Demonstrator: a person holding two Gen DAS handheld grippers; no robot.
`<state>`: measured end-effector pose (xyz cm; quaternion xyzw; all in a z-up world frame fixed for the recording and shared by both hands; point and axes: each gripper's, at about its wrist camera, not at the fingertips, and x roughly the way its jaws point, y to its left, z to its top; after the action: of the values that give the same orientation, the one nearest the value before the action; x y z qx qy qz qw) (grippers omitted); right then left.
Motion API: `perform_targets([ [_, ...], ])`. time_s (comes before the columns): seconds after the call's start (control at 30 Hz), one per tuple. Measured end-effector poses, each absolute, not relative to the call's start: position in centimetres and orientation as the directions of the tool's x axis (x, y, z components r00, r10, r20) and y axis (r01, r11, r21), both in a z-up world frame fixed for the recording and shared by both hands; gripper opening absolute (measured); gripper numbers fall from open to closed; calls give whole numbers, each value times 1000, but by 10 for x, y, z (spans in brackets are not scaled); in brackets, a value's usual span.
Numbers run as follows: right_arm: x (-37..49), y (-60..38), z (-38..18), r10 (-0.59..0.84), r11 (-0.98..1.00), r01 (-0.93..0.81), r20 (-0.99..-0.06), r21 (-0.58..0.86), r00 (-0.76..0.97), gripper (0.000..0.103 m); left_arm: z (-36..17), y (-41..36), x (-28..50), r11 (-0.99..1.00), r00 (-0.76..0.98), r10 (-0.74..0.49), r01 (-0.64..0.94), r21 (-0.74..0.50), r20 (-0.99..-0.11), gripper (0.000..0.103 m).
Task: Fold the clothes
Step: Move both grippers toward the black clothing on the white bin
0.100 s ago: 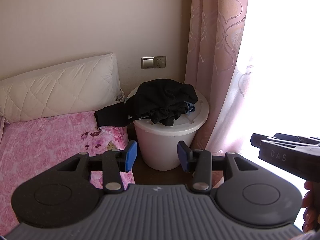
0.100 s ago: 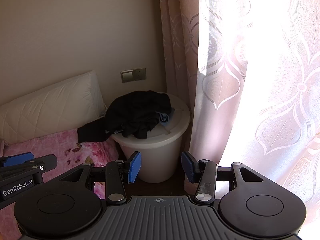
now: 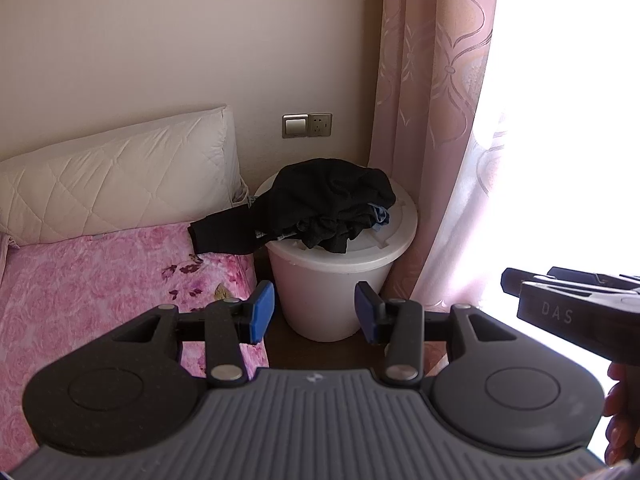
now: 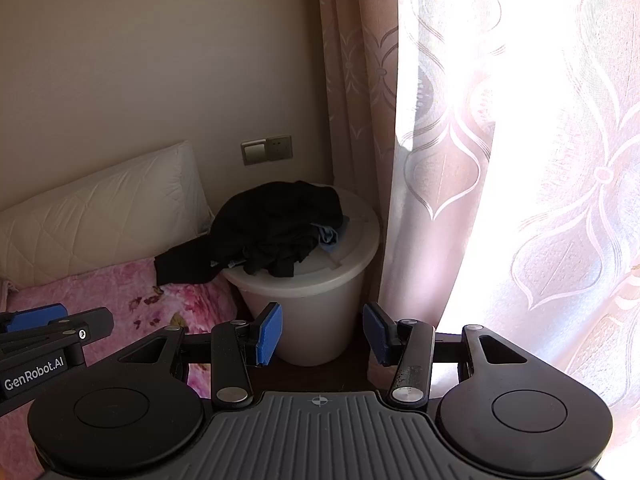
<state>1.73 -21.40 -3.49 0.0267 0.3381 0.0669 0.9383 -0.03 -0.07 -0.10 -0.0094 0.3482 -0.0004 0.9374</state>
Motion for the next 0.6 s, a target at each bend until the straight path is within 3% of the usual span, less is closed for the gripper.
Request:
perform_targets([
  [0.6, 35, -191, -39, 148, 989, -119, -634, 88, 759, 49, -11, 15, 14, 998, 737, -11, -29, -48, -676, 43],
])
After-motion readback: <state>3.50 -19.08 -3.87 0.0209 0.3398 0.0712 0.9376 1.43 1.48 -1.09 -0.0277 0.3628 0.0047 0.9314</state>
